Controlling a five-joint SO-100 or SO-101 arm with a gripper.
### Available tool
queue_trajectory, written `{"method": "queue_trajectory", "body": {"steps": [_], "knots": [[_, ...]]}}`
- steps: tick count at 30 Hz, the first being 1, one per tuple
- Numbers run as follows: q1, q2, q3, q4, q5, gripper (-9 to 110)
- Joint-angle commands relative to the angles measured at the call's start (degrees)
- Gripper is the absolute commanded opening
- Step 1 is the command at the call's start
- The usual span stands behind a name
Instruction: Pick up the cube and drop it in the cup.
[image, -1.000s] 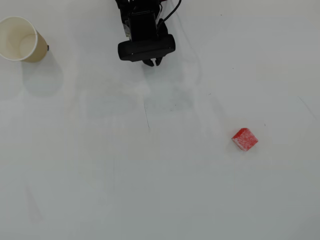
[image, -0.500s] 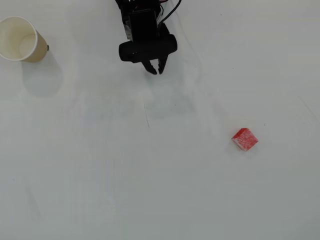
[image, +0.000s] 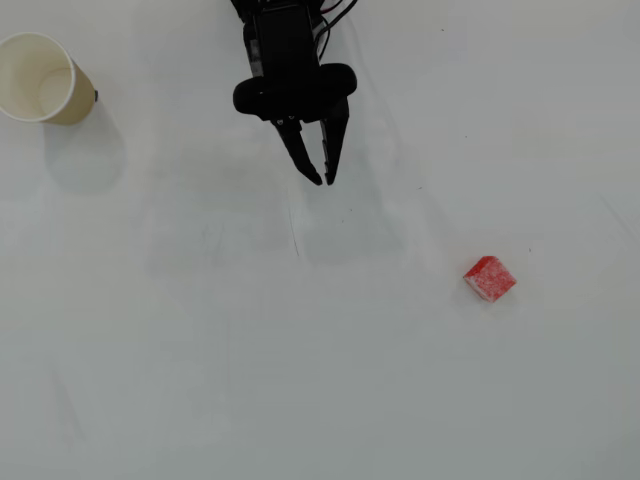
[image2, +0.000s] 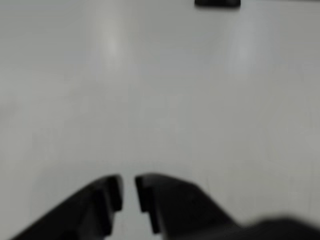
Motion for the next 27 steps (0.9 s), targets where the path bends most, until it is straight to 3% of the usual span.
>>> {"method": "queue_trajectory", "body": {"steps": [1, 27], "knots": [[-0.18, 2.37, 2.02, -4.75, -0.18, 0], [-1.67, 2.37, 2.02, -5.89, -0.18, 0]]}}
